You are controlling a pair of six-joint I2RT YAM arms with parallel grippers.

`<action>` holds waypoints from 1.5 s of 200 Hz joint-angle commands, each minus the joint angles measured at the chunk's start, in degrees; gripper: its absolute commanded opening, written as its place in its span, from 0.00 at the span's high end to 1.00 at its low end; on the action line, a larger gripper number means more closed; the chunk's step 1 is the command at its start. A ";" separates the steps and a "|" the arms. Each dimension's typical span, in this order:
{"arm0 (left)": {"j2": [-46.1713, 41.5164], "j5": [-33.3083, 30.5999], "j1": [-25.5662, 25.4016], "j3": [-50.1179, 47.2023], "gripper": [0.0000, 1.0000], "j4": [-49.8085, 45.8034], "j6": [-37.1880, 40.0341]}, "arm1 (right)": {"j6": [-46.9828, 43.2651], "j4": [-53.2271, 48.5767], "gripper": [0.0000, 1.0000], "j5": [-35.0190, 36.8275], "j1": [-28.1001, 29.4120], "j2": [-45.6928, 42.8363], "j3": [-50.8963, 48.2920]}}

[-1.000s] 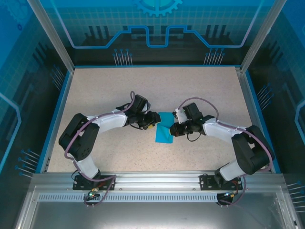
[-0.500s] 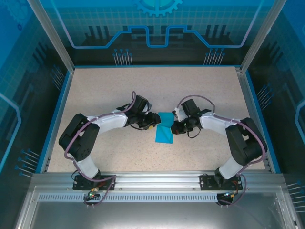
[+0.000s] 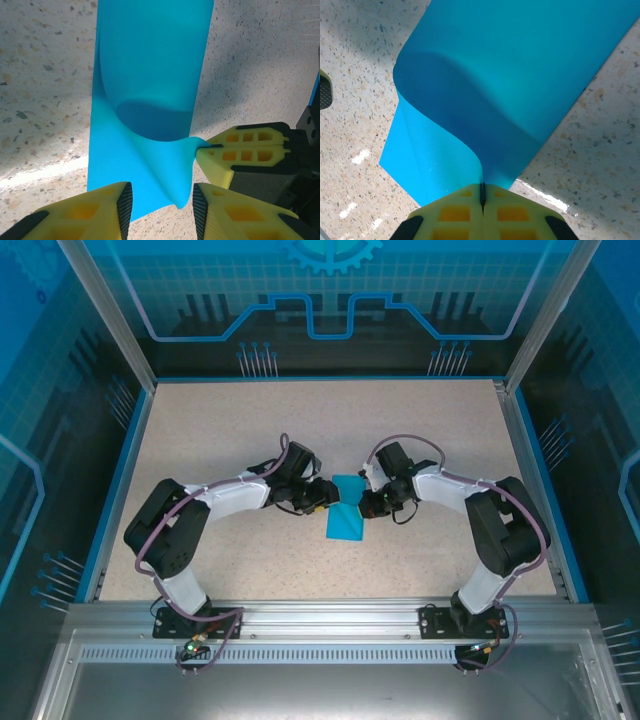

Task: Fold a paper plane with a square sheet of paper (pick it up from the middle)
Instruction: Fold the triangle a second time at the center of the table.

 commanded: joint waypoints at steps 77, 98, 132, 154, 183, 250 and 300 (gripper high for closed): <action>1.54 0.91 -1.07 1.50 0.61 -1.15 1.39 | -2.51 -2.91 0.96 1.25 -0.74 3.05 3.67; 1.78 0.91 -1.13 1.52 0.61 -1.28 1.42 | -2.71 -2.91 0.96 1.12 -0.76 3.46 3.99; 2.11 0.92 -1.20 1.70 0.61 -1.25 1.36 | -2.96 -3.04 0.96 1.16 -0.72 4.29 4.52; 2.14 0.91 -1.16 1.78 0.62 -1.34 1.34 | -3.06 -3.12 0.96 1.38 -0.73 4.73 4.66; 2.16 0.82 -1.16 1.78 0.62 -1.33 1.22 | -3.08 -3.35 0.96 1.78 -0.73 4.84 4.85; 2.75 1.18 -1.44 2.39 0.69 -0.83 0.32 | -2.57 -2.81 0.96 2.60 -0.74 4.46 4.26; 3.57 2.91 -1.68 1.46 0.76 3.58 -2.83 | -2.43 -2.62 0.96 2.69 -0.76 5.42 4.27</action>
